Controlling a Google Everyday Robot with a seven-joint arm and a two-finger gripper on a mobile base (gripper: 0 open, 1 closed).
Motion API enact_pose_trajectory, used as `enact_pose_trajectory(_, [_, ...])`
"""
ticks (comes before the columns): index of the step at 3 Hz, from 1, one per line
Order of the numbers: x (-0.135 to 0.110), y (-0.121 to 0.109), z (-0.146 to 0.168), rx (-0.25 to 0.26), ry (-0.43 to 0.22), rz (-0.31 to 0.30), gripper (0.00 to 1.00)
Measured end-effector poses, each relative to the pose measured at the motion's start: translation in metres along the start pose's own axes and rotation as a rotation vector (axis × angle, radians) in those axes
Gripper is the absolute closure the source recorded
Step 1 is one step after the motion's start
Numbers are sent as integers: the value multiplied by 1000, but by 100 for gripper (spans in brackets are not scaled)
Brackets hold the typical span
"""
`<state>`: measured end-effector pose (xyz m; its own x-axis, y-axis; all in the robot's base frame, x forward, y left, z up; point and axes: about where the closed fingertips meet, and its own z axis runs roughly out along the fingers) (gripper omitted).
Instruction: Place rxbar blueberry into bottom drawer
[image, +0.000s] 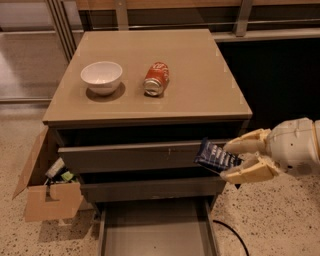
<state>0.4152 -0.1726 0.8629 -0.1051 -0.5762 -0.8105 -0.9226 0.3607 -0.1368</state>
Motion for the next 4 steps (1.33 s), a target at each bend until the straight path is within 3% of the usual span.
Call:
enact_pose_trajectory(1, [29, 27, 6, -36, 55, 31, 100])
enact_pose_trajectory(3, [28, 31, 17, -60, 77, 26, 100])
enact_pose_trajectory(4, [45, 39, 69, -163, 157, 38, 100])
